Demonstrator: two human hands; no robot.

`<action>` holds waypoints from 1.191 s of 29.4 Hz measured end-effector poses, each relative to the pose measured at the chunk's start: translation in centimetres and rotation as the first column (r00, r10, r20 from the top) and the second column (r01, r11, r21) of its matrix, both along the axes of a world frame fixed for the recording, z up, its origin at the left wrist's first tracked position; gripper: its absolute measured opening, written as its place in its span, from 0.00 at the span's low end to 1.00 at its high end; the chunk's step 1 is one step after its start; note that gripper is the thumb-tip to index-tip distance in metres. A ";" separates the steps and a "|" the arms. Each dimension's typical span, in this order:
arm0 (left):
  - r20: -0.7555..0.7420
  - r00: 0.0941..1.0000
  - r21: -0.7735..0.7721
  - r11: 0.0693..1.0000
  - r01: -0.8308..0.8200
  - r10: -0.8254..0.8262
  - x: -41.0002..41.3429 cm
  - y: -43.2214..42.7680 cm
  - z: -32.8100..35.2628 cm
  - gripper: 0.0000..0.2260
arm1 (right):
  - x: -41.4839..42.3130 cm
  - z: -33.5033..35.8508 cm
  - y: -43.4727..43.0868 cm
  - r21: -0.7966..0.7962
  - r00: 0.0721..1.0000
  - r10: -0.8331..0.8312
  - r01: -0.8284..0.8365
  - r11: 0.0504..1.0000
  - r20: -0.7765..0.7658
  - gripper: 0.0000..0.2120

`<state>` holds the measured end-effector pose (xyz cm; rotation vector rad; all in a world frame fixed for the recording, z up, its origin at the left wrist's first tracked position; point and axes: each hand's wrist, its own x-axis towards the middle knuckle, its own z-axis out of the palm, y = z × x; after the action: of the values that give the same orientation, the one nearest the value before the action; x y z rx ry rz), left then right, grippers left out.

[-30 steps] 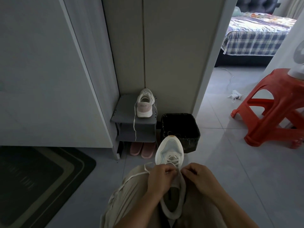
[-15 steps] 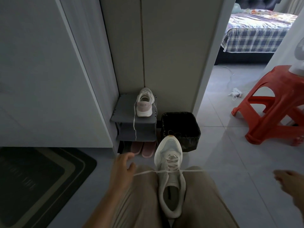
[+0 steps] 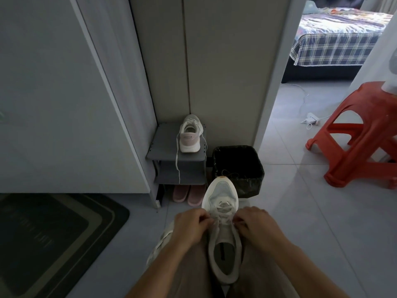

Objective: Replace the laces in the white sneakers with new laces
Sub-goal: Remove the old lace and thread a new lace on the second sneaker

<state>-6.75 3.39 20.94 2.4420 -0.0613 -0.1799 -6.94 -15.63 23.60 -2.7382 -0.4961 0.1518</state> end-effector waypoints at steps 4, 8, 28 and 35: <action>-0.026 1.000 -0.066 0.998 -0.008 0.006 -0.2 0.6 -0.2 0.08 | -0.3 0.8 -2.0 -0.026 0.998 -0.006 0.005 1.000 -0.069 0.09; -0.061 0.998 -0.131 0.991 -0.014 0.006 -0.3 0.7 -0.2 0.11 | -0.1 1.9 -4.5 -0.048 0.963 -0.087 0.077 0.996 -0.254 0.10; -0.052 0.998 -0.105 0.994 0.019 -0.025 -0.2 0.8 -0.3 0.08 | 0.3 -0.4 0.5 -0.049 0.998 0.053 -0.052 0.997 0.021 0.13; 0.294 0.953 0.041 0.997 0.058 -0.068 -0.9 -1.1 0.3 0.05 | 0.5 0.0 -0.7 0.034 0.997 0.011 -0.009 0.999 -0.072 0.13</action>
<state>-7.62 2.24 21.29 2.4816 -0.2705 0.1593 -6.41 -16.28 23.55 -2.6873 -0.4884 0.2416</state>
